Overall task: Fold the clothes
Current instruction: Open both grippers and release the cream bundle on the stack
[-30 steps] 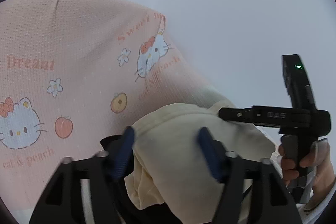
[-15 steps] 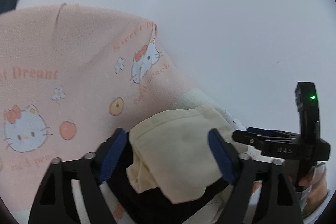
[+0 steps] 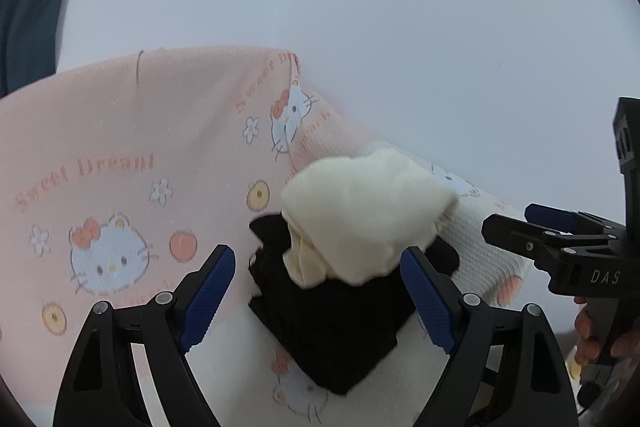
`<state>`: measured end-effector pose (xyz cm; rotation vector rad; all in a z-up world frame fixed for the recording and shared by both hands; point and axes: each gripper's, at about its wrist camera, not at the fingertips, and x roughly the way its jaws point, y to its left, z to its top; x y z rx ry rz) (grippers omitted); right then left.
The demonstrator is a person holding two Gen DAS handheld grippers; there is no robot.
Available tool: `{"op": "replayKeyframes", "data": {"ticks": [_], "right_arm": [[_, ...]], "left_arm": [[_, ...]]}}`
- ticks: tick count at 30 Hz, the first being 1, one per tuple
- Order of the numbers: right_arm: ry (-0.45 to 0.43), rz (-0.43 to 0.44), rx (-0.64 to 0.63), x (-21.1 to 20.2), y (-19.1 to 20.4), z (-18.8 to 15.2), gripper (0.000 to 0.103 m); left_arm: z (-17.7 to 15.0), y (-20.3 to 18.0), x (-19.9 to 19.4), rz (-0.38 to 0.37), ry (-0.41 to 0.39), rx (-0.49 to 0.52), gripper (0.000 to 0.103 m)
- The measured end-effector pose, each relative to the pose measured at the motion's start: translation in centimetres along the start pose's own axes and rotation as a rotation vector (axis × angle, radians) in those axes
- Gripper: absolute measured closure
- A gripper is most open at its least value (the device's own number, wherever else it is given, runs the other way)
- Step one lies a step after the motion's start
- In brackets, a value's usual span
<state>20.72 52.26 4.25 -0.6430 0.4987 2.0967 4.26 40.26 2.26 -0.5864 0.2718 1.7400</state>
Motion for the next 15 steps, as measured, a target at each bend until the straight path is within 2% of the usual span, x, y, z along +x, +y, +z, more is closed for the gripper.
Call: {"op": "replayKeyframes", "data": {"ticks": [3,7,11,15], "right_arm": [[-0.027,0.017,0.046,-2.4,1.0,-1.9,0.002],[-0.063,0.040,0.108,-5.6,2.3,-4.5,0.001],[-0.091,0.054,0.155,-8.6,3.7,-7.0,0.001],[-0.076,0.021,0.124,-10.7,5.3,-9.3,0.001]], "left_arm": [[-1.7,0.3,-1.3,-0.010,0.033,0.001,0.018],[-4.4,1.4,-4.2,0.041,0.051,0.016,0.018],[-6.0,3.4,-7.2,0.010,0.026,-0.090,0.018],[-7.0,3.6,-8.4,0.035,0.030,-0.120,0.018]]}}
